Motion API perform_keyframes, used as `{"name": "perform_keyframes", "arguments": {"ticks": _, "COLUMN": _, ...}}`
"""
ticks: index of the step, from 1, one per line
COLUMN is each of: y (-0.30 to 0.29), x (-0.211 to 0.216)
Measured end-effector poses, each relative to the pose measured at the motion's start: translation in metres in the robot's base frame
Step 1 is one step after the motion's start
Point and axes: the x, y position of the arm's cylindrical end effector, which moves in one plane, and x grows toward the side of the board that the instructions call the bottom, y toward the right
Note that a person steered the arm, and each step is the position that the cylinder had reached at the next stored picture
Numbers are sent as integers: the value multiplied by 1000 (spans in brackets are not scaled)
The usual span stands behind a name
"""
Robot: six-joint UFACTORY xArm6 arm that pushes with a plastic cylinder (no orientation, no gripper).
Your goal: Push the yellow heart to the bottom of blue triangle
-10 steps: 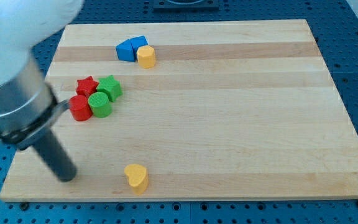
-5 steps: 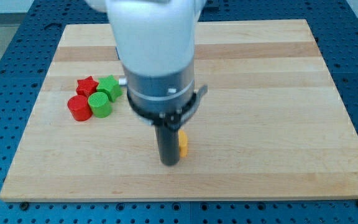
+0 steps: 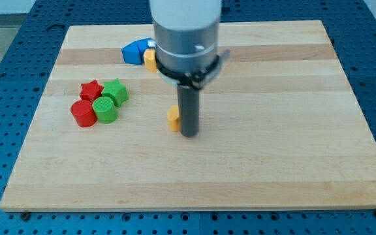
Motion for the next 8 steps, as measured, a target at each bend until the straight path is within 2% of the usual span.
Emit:
{"name": "perform_keyframes", "arguments": {"ticks": 1, "y": -6, "x": -33}}
{"name": "perform_keyframes", "arguments": {"ticks": 2, "y": 6, "x": -26}}
{"name": "perform_keyframes", "arguments": {"ticks": 3, "y": -14, "x": -3}}
{"name": "perform_keyframes", "arguments": {"ticks": 4, "y": -37, "x": -9}}
{"name": "perform_keyframes", "arguments": {"ticks": 5, "y": -37, "x": -47}}
{"name": "perform_keyframes", "arguments": {"ticks": 8, "y": -43, "x": -90}}
